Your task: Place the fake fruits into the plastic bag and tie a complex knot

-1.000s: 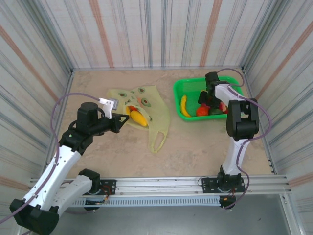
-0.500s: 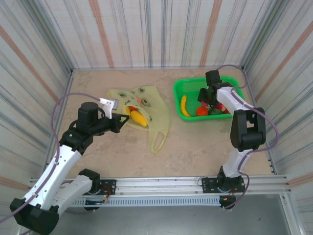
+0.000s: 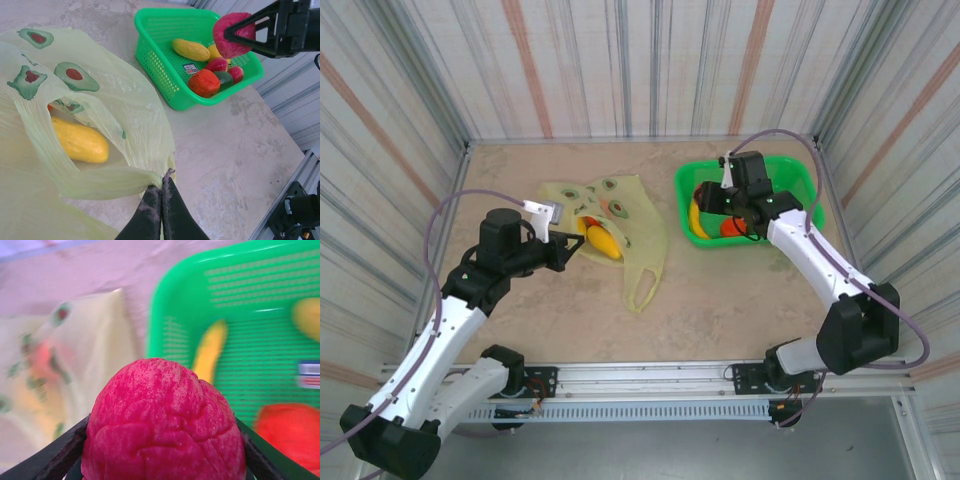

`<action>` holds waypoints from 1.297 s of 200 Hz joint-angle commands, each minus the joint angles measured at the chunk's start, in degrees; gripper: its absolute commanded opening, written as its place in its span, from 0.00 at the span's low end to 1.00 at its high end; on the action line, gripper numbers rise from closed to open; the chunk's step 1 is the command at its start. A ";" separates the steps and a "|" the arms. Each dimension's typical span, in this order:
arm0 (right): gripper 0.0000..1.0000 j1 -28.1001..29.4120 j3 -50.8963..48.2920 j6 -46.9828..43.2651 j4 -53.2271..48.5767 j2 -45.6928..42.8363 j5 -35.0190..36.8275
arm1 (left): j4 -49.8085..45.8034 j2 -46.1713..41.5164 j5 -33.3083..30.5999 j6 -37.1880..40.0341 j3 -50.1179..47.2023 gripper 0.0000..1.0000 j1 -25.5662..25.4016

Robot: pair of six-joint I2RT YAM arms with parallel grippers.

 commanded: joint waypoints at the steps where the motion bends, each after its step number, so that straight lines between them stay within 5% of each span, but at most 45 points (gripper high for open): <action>1: 0.50 5.28 -2.27 0.54 4.49 -1.68 -9.73 | -1.08 -0.22 -1.03 1.07 -0.02 0.00 -0.17; 43: 0.50 17.72 -1.87 -2.04 8.97 4.94 -12.93 | -1.21 -0.31 -1.55 1.22 0.02 0.00 -0.17; 99: 0.50 25.37 4.81 -0.67 12.14 18.18 -15.51 | -1.37 -0.76 -1.97 1.40 -0.07 0.00 -0.21; 164: 0.48 27.92 19.47 4.12 8.15 32.88 3.11 | -1.30 -0.66 -1.68 1.24 0.01 0.00 -0.22; 214: 0.50 29.69 28.74 8.00 11.19 40.98 7.37 | -1.08 -0.48 -1.52 1.15 -0.09 0.00 -0.17; 229: 0.53 29.85 31.05 9.37 11.57 43.07 7.28 | -1.08 -0.41 -1.54 1.08 -0.09 0.00 -0.21; 259: 0.77 30.11 33.22 10.17 10.50 44.84 7.28 | -1.21 -0.17 -1.55 1.12 -0.07 0.00 -0.22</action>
